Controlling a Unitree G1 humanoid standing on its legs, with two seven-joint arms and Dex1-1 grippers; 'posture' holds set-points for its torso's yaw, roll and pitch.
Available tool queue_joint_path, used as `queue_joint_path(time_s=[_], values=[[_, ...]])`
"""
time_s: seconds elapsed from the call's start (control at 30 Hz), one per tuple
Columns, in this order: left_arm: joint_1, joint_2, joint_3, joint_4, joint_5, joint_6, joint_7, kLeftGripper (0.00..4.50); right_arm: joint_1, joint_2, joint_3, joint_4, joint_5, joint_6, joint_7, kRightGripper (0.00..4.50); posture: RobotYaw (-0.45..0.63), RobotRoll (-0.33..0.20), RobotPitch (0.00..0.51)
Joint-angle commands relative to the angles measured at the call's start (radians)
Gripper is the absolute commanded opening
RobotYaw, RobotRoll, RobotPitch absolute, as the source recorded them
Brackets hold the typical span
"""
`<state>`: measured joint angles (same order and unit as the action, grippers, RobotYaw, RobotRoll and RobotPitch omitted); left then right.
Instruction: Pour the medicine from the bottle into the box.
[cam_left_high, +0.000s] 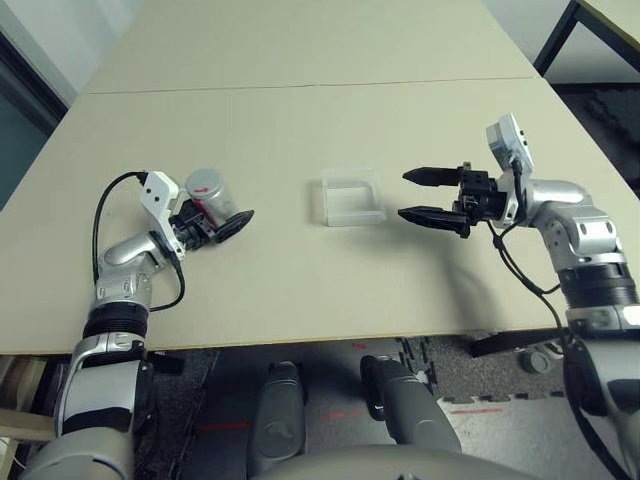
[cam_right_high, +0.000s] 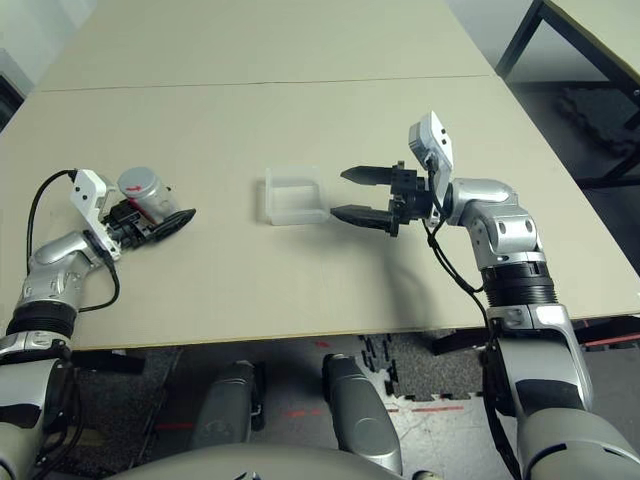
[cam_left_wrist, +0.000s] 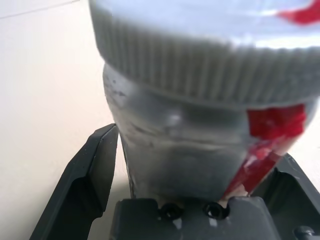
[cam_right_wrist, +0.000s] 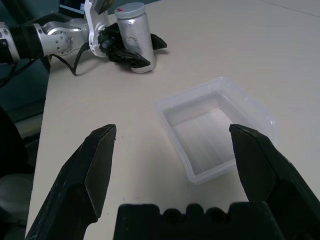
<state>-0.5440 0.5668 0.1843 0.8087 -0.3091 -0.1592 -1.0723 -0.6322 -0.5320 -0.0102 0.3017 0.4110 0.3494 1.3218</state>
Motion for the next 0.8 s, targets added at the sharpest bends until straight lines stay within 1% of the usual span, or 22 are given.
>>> queue_joint_path(time_s=[0.03, 0.1, 0.2, 0.33, 0.5, 0.6, 0.7, 0.8], values=[[-0.014, -0.011, -0.013, 0.031, 0.014, -0.017, -0.026, 4.29, 0.013, 0.0, 0.001, -0.029, 0.014, 0.005, -0.007, 4.5, -0.09, 0.0, 0.167], [-0.02, -0.016, -0.01, 0.037, 0.008, -0.014, -0.033, 3.89, 0.014, 0.001, 0.003, -0.033, 0.017, 0.007, -0.011, 4.5, -0.09, 0.0, 0.166], [-0.027, -0.014, -0.017, 0.048, 0.019, -0.009, -0.037, 2.82, 0.019, -0.004, 0.013, -0.052, 0.017, 0.018, -0.011, 4.5, -0.08, 0.0, 0.164], [-0.035, 0.002, -0.041, 0.033, 0.022, 0.043, -0.092, 2.83, 0.007, -0.013, 0.043, -0.106, 0.016, 0.096, -0.021, 4.5, -0.07, 0.0, 0.16], [-0.056, 0.035, -0.097, -0.039, 0.016, 0.15, -0.221, 2.83, -0.032, -0.01, 0.105, -0.156, -0.006, 0.168, -0.039, 4.5, -0.05, 0.0, 0.155], [-0.073, 0.052, -0.132, -0.084, 0.016, 0.208, -0.287, 2.83, -0.063, 0.021, 0.13, -0.165, -0.034, 0.152, -0.088, 4.5, -0.04, 0.0, 0.153], [-0.097, 0.064, -0.173, -0.122, 0.02, 0.259, -0.355, 2.83, -0.11, 0.069, 0.149, -0.161, -0.037, 0.168, -0.124, 4.5, -0.04, 0.0, 0.153], [-0.116, 0.066, -0.207, -0.149, 0.029, 0.275, -0.396, 2.83, -0.153, 0.119, 0.159, -0.147, -0.036, 0.194, -0.158, 4.5, -0.03, 0.0, 0.151]])
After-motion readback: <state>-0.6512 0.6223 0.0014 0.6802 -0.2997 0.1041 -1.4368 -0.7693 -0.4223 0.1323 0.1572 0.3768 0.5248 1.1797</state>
